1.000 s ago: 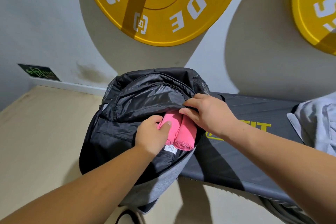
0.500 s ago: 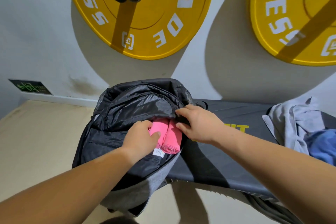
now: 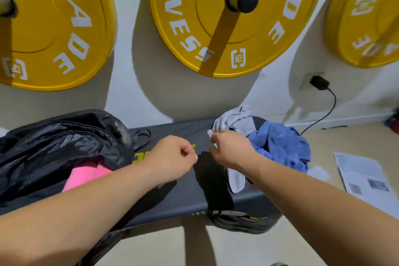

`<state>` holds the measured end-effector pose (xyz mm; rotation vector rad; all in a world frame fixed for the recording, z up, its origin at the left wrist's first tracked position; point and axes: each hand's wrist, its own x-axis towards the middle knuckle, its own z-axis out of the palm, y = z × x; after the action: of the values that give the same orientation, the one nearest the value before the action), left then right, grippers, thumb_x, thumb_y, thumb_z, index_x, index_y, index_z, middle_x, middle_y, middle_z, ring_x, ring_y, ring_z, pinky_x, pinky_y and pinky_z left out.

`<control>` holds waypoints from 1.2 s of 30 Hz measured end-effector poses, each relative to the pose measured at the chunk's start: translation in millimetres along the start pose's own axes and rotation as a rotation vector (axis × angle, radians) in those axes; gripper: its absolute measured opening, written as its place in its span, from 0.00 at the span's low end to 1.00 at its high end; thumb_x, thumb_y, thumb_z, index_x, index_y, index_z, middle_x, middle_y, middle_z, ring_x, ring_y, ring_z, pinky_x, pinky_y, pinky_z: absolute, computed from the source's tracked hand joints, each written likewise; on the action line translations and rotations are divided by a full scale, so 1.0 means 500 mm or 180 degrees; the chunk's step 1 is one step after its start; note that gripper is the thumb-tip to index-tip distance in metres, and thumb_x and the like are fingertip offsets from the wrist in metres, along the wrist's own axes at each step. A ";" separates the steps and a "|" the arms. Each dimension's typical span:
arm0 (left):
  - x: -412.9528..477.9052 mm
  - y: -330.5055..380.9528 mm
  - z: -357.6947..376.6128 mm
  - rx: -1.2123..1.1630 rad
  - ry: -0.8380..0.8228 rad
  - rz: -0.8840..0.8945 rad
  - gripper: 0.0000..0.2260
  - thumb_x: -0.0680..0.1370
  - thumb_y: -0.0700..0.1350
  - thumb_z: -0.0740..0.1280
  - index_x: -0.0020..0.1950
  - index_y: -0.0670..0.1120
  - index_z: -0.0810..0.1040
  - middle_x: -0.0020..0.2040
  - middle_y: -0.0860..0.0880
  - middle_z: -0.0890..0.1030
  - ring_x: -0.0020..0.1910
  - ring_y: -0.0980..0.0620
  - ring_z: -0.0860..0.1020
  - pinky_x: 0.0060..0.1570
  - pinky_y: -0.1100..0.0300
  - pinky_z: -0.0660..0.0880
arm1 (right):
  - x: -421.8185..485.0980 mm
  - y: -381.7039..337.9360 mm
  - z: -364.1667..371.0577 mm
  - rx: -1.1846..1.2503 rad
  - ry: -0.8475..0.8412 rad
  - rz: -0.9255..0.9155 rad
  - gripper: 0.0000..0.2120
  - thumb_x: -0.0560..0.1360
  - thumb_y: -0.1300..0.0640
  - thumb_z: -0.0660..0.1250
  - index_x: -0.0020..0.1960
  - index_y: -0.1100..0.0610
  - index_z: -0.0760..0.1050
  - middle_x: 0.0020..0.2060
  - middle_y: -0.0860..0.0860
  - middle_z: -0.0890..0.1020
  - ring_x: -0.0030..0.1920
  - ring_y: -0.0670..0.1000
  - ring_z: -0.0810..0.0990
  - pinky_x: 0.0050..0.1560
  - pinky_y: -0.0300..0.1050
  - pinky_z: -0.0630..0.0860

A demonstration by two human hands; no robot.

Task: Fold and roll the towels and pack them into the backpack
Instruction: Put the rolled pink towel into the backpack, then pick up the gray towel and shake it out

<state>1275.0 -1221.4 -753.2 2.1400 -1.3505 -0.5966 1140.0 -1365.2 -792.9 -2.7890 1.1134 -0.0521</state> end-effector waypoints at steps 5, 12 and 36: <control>-0.004 0.021 0.083 -0.0123 -0.0161 0.0009 0.04 0.76 0.45 0.71 0.42 0.48 0.84 0.38 0.54 0.85 0.36 0.59 0.79 0.38 0.66 0.73 | -0.041 0.122 0.050 0.0794 -0.0312 0.1065 0.13 0.76 0.45 0.64 0.41 0.55 0.75 0.37 0.52 0.78 0.42 0.57 0.78 0.43 0.48 0.77; -0.017 -0.034 0.076 0.0199 -0.0218 -0.0021 0.04 0.76 0.46 0.71 0.41 0.50 0.84 0.38 0.55 0.84 0.41 0.59 0.80 0.43 0.63 0.77 | -0.023 0.067 0.108 0.0417 -0.0033 0.0979 0.16 0.77 0.43 0.65 0.48 0.57 0.77 0.45 0.54 0.78 0.48 0.58 0.79 0.39 0.46 0.72; -0.069 -0.122 -0.039 0.0672 -0.0331 0.0715 0.07 0.78 0.51 0.66 0.51 0.53 0.82 0.51 0.58 0.82 0.54 0.55 0.78 0.58 0.56 0.75 | 0.013 0.018 0.120 0.0487 0.0321 0.1149 0.08 0.79 0.49 0.63 0.46 0.53 0.73 0.44 0.52 0.81 0.45 0.58 0.80 0.39 0.47 0.72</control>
<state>1314.5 -1164.4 -775.1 2.1012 -1.7514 -0.4996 1143.5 -1369.1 -853.6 -2.4365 1.5480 -0.2306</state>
